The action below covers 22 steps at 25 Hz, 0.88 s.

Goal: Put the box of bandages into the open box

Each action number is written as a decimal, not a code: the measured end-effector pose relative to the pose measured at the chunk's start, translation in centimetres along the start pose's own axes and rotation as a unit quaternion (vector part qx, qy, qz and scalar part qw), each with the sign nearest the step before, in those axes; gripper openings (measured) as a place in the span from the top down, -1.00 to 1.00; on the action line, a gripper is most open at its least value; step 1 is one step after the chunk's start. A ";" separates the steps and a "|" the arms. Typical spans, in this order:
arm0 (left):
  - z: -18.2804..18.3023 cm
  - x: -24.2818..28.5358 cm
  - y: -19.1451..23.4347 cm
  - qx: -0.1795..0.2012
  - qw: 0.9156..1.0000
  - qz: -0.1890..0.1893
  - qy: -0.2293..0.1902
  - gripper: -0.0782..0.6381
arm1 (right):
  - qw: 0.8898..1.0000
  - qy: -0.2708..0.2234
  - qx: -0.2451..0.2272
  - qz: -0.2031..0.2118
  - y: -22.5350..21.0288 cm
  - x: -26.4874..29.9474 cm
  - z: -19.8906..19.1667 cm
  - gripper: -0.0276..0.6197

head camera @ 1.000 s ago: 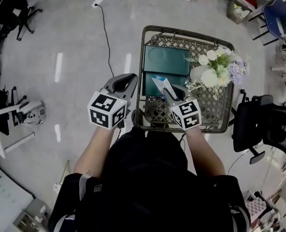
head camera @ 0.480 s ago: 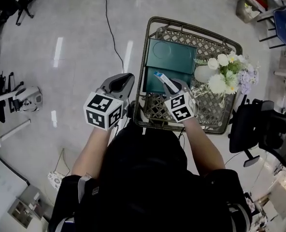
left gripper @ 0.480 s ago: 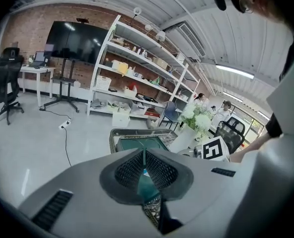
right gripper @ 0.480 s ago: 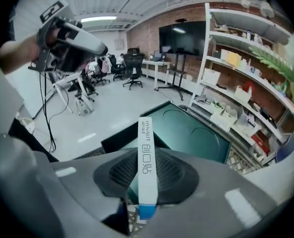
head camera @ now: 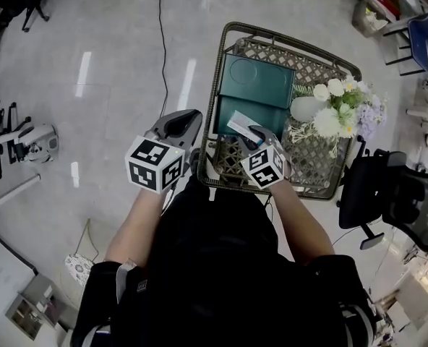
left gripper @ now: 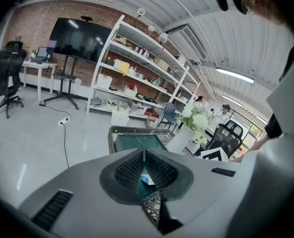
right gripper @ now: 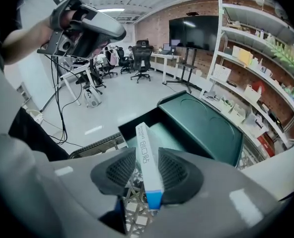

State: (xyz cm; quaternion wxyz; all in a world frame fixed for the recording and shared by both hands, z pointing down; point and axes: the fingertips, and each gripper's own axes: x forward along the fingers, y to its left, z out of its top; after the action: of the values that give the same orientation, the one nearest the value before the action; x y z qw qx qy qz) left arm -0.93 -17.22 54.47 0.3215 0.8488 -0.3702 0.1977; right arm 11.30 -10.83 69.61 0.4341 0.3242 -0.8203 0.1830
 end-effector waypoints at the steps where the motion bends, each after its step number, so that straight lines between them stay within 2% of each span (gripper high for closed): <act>1: -0.2 -0.1 -0.1 -0.002 1.000 -0.001 0.000 0.73 | 1.000 0.003 0.000 0.004 0.2 0.0 -0.3 0.44; 5: -0.9 -0.9 -0.2 -0.005 1.000 -0.003 0.001 0.73 | 0.999 0.023 0.022 0.016 0.6 0.3 -1.7 0.44; 7: -1.2 -1.4 -0.2 -0.005 1.000 -0.003 0.002 0.73 | 0.999 0.034 0.028 0.007 0.2 0.5 -2.2 0.50; 11: -1.9 -2.5 0.0 -0.007 1.000 -0.001 0.001 0.73 | 0.998 0.051 0.016 -0.017 -1.5 0.8 -2.6 0.53; 14: -2.6 -3.4 0.2 -0.005 1.000 -0.001 0.002 0.73 | 0.998 0.063 0.003 -0.017 -2.1 1.1 -2.8 0.57; 17: -3.2 -4.0 0.1 -0.006 1.000 -0.004 0.005 0.73 | 0.997 0.077 -0.023 0.001 -1.7 1.3 -2.7 0.61; 22: -3.7 -4.2 0.0 -0.009 1.000 -0.010 0.008 0.73 | 0.990 0.085 -0.105 0.029 0.0 1.5 -2.1 0.64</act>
State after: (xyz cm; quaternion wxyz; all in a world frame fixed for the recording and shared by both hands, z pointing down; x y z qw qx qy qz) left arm -3.96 -12.59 54.70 0.3338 0.8483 -0.3606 0.1976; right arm 11.94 -10.19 72.06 0.5288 0.2357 -0.8040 0.1355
